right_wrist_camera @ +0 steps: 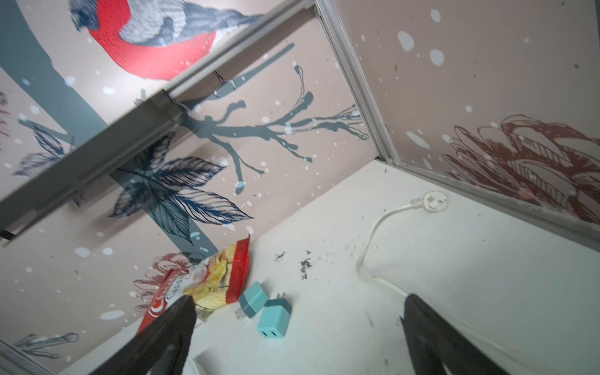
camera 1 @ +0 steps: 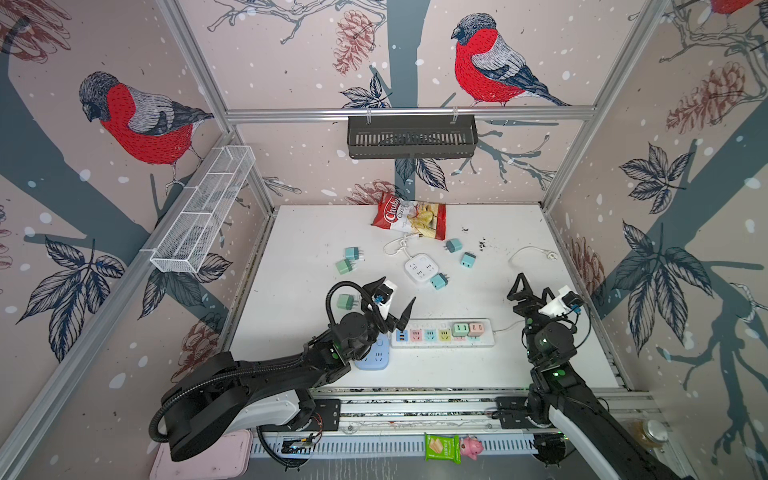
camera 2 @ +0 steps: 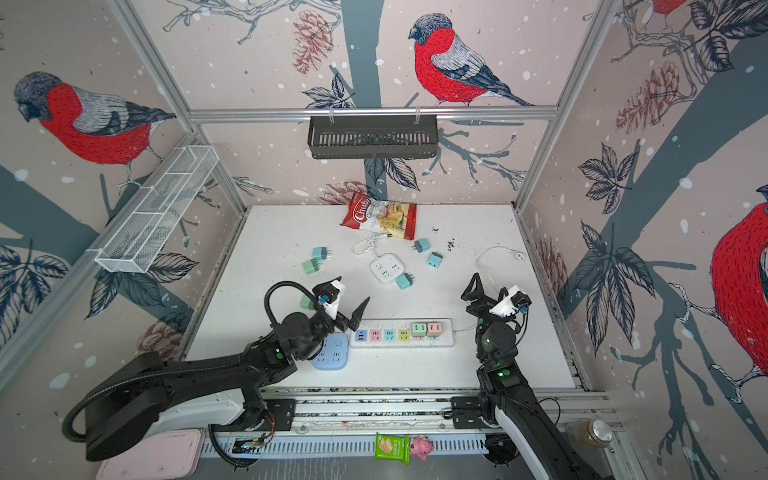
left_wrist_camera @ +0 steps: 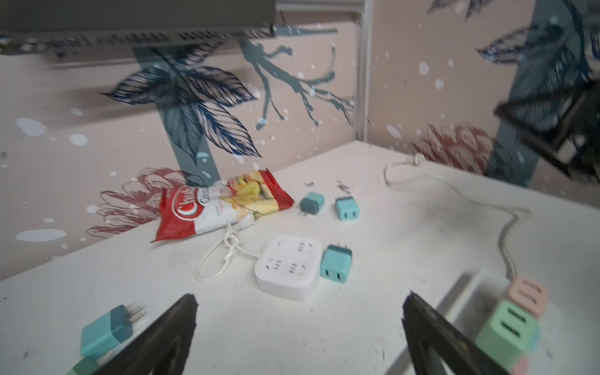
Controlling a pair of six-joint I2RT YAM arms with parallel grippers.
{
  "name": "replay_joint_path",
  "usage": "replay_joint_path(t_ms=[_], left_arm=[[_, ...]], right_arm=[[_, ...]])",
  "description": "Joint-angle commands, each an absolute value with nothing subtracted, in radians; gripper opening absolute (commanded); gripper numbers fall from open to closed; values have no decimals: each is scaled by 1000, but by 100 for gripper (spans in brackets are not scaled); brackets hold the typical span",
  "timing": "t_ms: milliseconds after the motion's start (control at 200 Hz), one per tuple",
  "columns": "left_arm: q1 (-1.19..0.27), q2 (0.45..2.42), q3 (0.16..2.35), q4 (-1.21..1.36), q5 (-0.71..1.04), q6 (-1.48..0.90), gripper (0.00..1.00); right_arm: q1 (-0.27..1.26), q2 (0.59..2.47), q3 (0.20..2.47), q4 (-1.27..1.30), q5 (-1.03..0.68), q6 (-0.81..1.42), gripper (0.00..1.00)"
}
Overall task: Insert the plug
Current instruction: 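Open the left gripper and lift it off the inserted adapter, then move the right gripper toward the teal adapter beside the round white cube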
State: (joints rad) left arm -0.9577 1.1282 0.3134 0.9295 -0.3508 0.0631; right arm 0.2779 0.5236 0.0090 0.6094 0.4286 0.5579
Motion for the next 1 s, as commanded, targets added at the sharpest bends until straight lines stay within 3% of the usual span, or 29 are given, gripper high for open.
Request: replay_joint_path(t_ms=[0, 165, 365, 460, 655, 891, 991], left_arm=[[-954, 1145, 357, 955, -473, 8, 98], [-954, 1207, 420, 908, -615, -44, 98], [-956, 1257, 509, 816, -1079, -276, 98], [-956, 1279, 570, 685, -1195, -391, 98], [-966, 1289, 697, 354, -1229, -638, 98], [-959, 1296, 822, 126, -1197, -543, 97], [-957, 1300, 806, 139, -1183, -495, 98]], right_arm=[[278, 573, 68, 514, 381, 607, 100], [298, 695, 254, 325, 321, 717, 100], [308, 812, 392, 204, 240, 786, 100], [306, 827, 425, 197, 219, 769, 100], [304, 802, 437, 196, 200, 730, 99], [281, 944, 507, 111, 45, 653, 100], [347, 1017, 538, 97, 93, 648, 99]])
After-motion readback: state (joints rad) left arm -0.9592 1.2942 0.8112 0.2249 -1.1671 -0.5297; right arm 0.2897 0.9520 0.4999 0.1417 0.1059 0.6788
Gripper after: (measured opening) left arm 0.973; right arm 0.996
